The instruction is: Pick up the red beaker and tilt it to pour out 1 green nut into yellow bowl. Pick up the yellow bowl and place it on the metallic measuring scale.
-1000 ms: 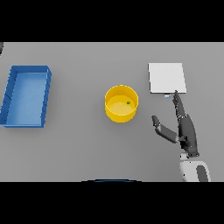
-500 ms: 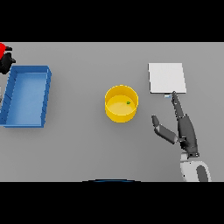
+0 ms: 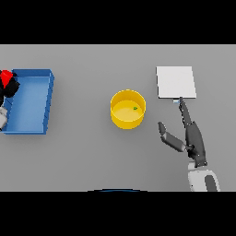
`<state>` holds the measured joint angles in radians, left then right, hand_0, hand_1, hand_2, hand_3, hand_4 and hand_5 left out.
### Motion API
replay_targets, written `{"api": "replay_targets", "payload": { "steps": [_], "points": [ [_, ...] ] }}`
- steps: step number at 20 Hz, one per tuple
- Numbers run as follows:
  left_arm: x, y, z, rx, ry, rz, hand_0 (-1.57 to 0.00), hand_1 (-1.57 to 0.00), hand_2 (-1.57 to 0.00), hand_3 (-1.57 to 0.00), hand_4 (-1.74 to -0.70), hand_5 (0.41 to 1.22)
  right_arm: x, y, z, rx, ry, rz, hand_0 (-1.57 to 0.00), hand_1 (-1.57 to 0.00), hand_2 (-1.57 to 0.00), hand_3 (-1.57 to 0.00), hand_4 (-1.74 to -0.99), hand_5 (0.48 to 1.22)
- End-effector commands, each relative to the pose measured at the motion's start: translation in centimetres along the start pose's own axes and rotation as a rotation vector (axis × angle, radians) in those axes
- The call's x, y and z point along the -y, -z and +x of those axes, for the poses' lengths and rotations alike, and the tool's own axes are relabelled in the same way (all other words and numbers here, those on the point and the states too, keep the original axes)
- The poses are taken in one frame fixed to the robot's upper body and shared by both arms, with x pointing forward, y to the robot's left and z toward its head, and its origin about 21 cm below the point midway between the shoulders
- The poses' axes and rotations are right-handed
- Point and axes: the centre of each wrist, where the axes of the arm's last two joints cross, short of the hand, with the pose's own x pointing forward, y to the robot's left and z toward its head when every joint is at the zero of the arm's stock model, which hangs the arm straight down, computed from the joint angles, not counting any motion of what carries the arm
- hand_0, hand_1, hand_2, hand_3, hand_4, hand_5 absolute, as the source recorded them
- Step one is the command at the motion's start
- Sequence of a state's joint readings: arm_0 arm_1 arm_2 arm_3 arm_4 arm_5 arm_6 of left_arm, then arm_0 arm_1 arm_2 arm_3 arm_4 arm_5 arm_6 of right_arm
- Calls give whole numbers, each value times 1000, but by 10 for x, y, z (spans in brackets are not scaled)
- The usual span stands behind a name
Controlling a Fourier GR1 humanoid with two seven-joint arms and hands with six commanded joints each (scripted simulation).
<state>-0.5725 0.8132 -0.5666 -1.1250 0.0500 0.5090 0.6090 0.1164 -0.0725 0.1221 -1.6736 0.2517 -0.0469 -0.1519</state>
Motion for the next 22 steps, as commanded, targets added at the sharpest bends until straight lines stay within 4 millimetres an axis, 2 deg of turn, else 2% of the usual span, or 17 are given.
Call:
{"api": "replay_targets", "payload": {
  "steps": [1, 2, 3, 4, 6, 8, 10, 13, 19, 21, 22],
  "points": [
    [1, -2, -1, 10, 20, -15, -1571, -1571, -1571, -1555, -1667, 908, 1, -2, 0, 11, -7, 1, 1, 1, 1, 1, -1202, 667],
    [-2, -3, -1, 9, 43, -46, -1571, -1571, -1571, -1503, -1530, 865, 2, 0, 0, -1, -11, -2, 1, 1, 1, 1, -1197, 664],
    [-5, -8, -1, 30, 58, -92, -1564, -1449, -1432, -1362, -1374, 830, 5, -2, 1, 3, -8, -3, 1, 1, 1, 1, -1192, 663],
    [-6, -12, -3, 27, 59, -147, -1457, -1180, -1187, -1129, -1229, 803, 4, -4, -1, -2, -1, 0, 1, 1, 1, 1, -1188, 663],
    [-10, -15, -2, 18, 86, -215, -932, -755, -767, -722, -1034, 758, 4, -8, -1, 4, -3, -2, 1, 1, 1, 1, -1185, 665],
    [-19, -17, 4, 38, 110, -256, -596, -483, -490, -462, -916, 723, 5, -6, -1, -13, -14, -6, 1, 1, 1, 1, -1182, 667],
    [-18, -18, 5, 33, 110, -292, -381, -309, -313, -295, -851, 698, 6, -4, -2, -23, -10, -3, 1, 1, 1, 1, -1187, 667],
    [-13, -18, 3, 35, 100, -300, -195, -158, -160, -151, -802, 679, 0, -7, 3, -10, -12, 11, 1, 1, 1, 1, -1188, 668],
    [-24, -11, 10, 82, 29, -260, -50, -41, -41, -39, -786, 671, -2, -3, 5, -31, -95, 24, 1, 1, 1, 1, -1198, 662],
    [-22, -11, 7, 97, 23, -253, -32, -26, -26, -24, -780, 679, 0, 8, 11, 19, -100, 93, 1, 1, 1, 1, -1162, 694],
    [-21, -11, 7, 92, 22, -254, -25, -20, -21, -19, -776, 685, 2, 15, 14, 39, -139, 140, 1, 1, 1, 1, -1180, 708]
  ]
}}
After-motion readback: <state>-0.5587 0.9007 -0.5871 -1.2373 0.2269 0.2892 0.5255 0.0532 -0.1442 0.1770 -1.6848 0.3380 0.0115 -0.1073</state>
